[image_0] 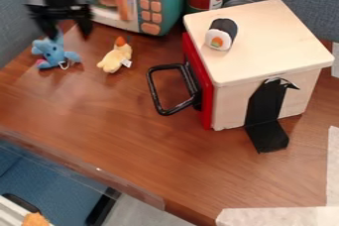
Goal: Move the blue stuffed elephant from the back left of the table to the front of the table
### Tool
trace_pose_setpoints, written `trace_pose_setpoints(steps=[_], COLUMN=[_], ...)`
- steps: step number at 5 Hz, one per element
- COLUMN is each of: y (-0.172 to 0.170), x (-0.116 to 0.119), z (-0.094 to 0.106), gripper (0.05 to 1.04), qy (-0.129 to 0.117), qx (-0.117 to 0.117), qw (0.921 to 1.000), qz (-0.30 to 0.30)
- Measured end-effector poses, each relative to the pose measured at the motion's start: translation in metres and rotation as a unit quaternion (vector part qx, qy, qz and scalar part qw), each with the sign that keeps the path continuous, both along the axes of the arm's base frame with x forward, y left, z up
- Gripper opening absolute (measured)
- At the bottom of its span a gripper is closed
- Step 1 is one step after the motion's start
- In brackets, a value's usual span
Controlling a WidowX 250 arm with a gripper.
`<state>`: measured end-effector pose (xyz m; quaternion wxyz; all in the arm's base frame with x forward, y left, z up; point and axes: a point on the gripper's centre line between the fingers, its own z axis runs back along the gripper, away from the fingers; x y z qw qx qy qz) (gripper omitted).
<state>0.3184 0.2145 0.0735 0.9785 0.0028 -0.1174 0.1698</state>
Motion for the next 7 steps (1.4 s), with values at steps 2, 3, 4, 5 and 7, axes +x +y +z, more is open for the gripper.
trace_pose_setpoints(steps=[2, 3, 4, 5, 7], y=[0.041, 0.050, 0.056, 0.061, 0.049], x=[-0.024, -0.018, -0.018, -0.016, -0.005], z=[0.009, -0.009, -0.032, -0.052, -0.047], gripper=[1.000, 1.000, 1.000, 0.948, 0.355], qy=[-0.003, 0.010, 0.036, 0.060, 0.053], qx=[0.023, 0.021, 0.015, 0.009, 0.023], qw=[0.9996, 0.9993, 0.9984, 0.9969, 0.9979], qz=[0.018, 0.029, 0.040, 0.050, 0.030])
